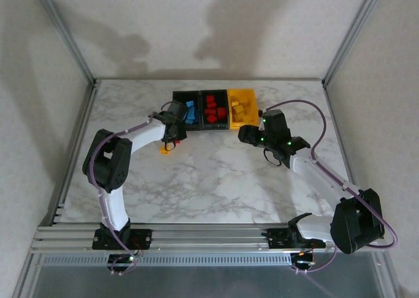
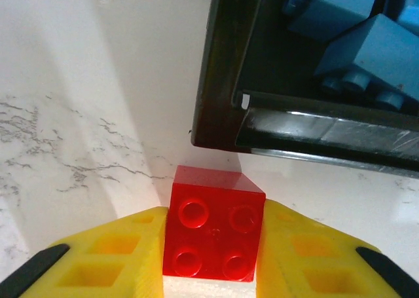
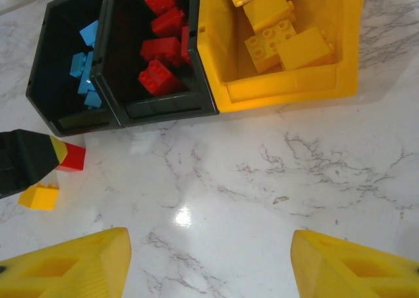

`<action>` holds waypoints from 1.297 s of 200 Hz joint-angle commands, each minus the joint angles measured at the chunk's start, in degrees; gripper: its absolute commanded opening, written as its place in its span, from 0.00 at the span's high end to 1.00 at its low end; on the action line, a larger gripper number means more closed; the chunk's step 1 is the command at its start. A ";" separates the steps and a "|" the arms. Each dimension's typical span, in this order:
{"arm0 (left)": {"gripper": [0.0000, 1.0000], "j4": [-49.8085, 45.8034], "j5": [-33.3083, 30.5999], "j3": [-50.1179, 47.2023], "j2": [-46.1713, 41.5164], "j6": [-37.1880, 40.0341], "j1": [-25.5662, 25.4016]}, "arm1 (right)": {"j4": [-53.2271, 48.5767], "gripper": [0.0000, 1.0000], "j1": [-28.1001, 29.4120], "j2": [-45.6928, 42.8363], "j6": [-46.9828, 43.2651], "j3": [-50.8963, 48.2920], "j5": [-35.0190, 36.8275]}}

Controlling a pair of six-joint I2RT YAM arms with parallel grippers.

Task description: Sort the legos into containers by color

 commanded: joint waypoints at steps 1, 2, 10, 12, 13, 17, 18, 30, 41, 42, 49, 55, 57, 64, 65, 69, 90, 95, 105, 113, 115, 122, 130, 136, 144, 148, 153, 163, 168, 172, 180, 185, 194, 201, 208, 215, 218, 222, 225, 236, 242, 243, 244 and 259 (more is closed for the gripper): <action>0.72 -3.67 -2.03 0.21 -2.22 1.47 -1.16 | -0.66 0.34 0.21 0.33 0.14 0.11 1.26; 0.72 -3.69 -1.99 0.17 -2.33 1.48 -1.23 | -0.66 0.34 0.19 0.33 0.14 0.11 1.28; 0.73 -3.86 -1.97 -0.31 -3.41 1.34 -1.67 | -0.50 0.35 0.17 0.30 0.14 0.11 0.91; 0.74 -3.94 -1.91 -0.46 -3.72 1.31 -1.77 | -0.38 0.35 0.19 0.30 0.14 0.11 0.80; 0.74 -3.95 -1.88 -0.51 -3.87 1.26 -1.80 | -0.34 0.35 0.18 0.31 0.14 0.11 0.74; 0.74 -3.96 -1.82 -0.75 -4.48 1.17 -1.99 | -0.21 0.35 0.21 0.28 0.14 0.19 0.54; 0.74 -3.96 -1.80 -0.83 -4.65 1.15 -2.08 | -0.17 0.35 0.19 0.31 0.14 0.19 0.48; 0.75 -3.88 -1.48 -1.55 -6.38 0.67 -2.96 | 0.47 0.35 0.25 0.04 -0.08 -0.10 -1.15; 0.75 -3.79 -1.09 -1.88 -7.78 0.06 -3.68 | 1.47 0.35 0.22 -0.43 -0.67 -0.54 -3.49; 0.75 -3.79 -1.04 -1.88 -7.84 0.02 -3.77 | 1.55 0.34 0.20 -0.49 -0.70 -0.61 -3.78; 0.76 -3.79 -0.90 -1.97 -8.52 -0.36 -4.30 | 2.24 0.35 0.21 -0.97 -1.06 -1.06 -5.63; 0.76 -3.79 -0.81 -1.89 -9.09 -0.61 -4.69 | 2.93 0.35 0.19 -1.44 -1.32 -1.48 -7.25; 0.76 -3.79 -0.81 -1.82 -9.20 -0.67 -4.83 | 3.16 0.35 0.17 -1.74 -1.41 -1.63 -7.85; 0.76 -3.74 -0.53 -1.58 -9.60 -0.91 -5.35 | 3.89 0.34 0.21 -2.48 -1.85 -2.26 -9.92; 0.76 -3.77 -0.49 -1.56 -9.58 -0.99 -5.39 | 4.03 0.34 0.24 -2.61 -1.91 -2.35 -10.20; 0.76 -3.72 -0.19 -1.39 -9.84 -1.23 -5.60 | 4.34 0.34 0.33 -3.06 -2.16 -2.63 -11.32; 0.76 -3.08 1.57 0.31 -10.04 -2.04 -7.01 | 5.41 0.34 0.25 -5.20 -2.78 -4.26 -16.40; 0.76 -3.04 1.88 0.97 -9.85 -2.19 -7.25 | 5.64 0.34 0.28 -5.83 -2.85 -4.68 -17.37; 0.76 -2.95 2.62 2.51 -9.32 -2.46 -7.86 | 6.09 0.34 0.26 -7.08 -2.72 -5.77 -18.56; 0.76 -2.96 3.04 4.11 -8.68 -2.57 -8.45 | 6.27 0.34 0.27 -7.97 -2.46 -6.57 -18.68; 0.76 -3.03 3.10 4.51 -8.51 -2.57 -8.54 | 6.21 0.34 0.22 -8.27 -2.42 -6.75 -18.66; 0.77 -3.03 3.22 6.06 -7.74 -2.65 -8.89 | 6.11 0.34 0.20 -9.06 -2.20 -7.36 -18.24; 0.77 -3.25 3.33 7.97 -6.70 -2.66 -9.34 | 5.74 0.34 0.17 -9.89 -2.00 -7.93 -17.77; 0.76 -3.35 3.33 9.44 -5.77 -2.74 -9.66 | 5.56 0.34 0.18 -10.46 -1.89 -8.30 -17.46; 0.77 -3.58 3.24 11.43 -4.29 -2.74 -9.89 | 5.45 0.34 0.24 -11.10 -1.73 -8.88 -16.92; 0.76 -3.63 3.13 12.41 -3.46 -2.82 -10.06 | 5.38 0.34 0.18 -11.42 -1.59 -9.17 -16.76; 0.77 -3.80 3.15 14.06 -2.34 -2.99 -10.15 | 5.33 0.34 0.17 -11.71 -1.45 -9.50 -16.57; 0.77 -3.85 3.24 16.98 -0.24 -3.18 -10.26 | 5.04 0.34 0.19 -12.22 -1.35 -9.89 -16.20; 0.77 -3.88 3.17 18.27 1.06 -3.25 -10.27 | 4.92 0.34 0.19 -12.47 -1.23 -9.99 -16.08; 0.77 -3.92 3.07 19.64 2.02 -3.34 -10.35 | 4.80 0.34 0.18 -12.76 -1.22 -10.05 -15.96; 0.77 -4.19 3.02 22.31 4.13 -3.49 -10.36 | 4.48 0.34 0.10 -13.08 -1.14 -10.17 -15.64; 0.77 -4.46 2.98 24.05 5.48 -3.53 -10.37 | 4.23 0.34 0.16 -13.39 -1.22 -10.26 -15.47; 0.77 -4.83 2.41 27.21 7.90 -3.70 -10.37 | 3.72 0.34 0.17 -13.90 -1.33 -10.22 -15.21; 0.77 -5.00 1.91 29.45 9.69 -3.71 -10.36 | 3.37 0.34 0.14 -14.37 -1.29 -10.25 -14.91; 0.77 -5.19 1.42 31.87 11.56 -3.71 -10.35 | 3.00 0.34 0.09 -14.77 -1.36 -10.21 -14.66; 0.77 -5.58 1.07 34.33 13.55 -3.80 -10.29 | 2.62 0.34 0.02 -15.27 -1.30 -10.27 -14.30; 0.77 -5.77 0.98 35.46 14.39 -3.88 -10.31 | 2.45 0.34 0.00 -15.51 -1.32 -10.34 -14.17; 0.77 -5.93 0.89 36.96 15.47 -3.89 -10.27 | 2.21 0.34 -0.03 -15.72 -1.35 -10.39 -14.00; 0.77 -6.05 0.87 38.06 16.28 -3.89 -10.27 | 2.05 0.34 -0.05 -16.08 -1.35 -10.44 -13.93; 0.77 -6.75 0.23 42.14 19.35 -4.14 -10.18 | 1.51 0.34 -0.21 -16.85 -1.19 -10.59 -13.50; 0.77 -7.14 0.12 44.33 21.02 -4.24 -10.11 | 1.29 0.34 -0.26 -17.21 -1.18 -10.66 -13.47; 0.77 -7.13 0.14 44.69 21.28 -4.24 -10.10 | 1.19 0.34 -0.31 -17.32 -1.14 -10.68 -13.43; 0.77 -7.22 0.15 45.05 21.55 -4.24 -10.09 | 1.14 0.34 -0.29 -17.37 -1.11 -10.69 -13.36; 0.77 -8.16 -0.45 49.88 25.27 -4.55 -9.83 | 0.21 0.34 -0.44 -18.35 -1.09 -10.85 -12.77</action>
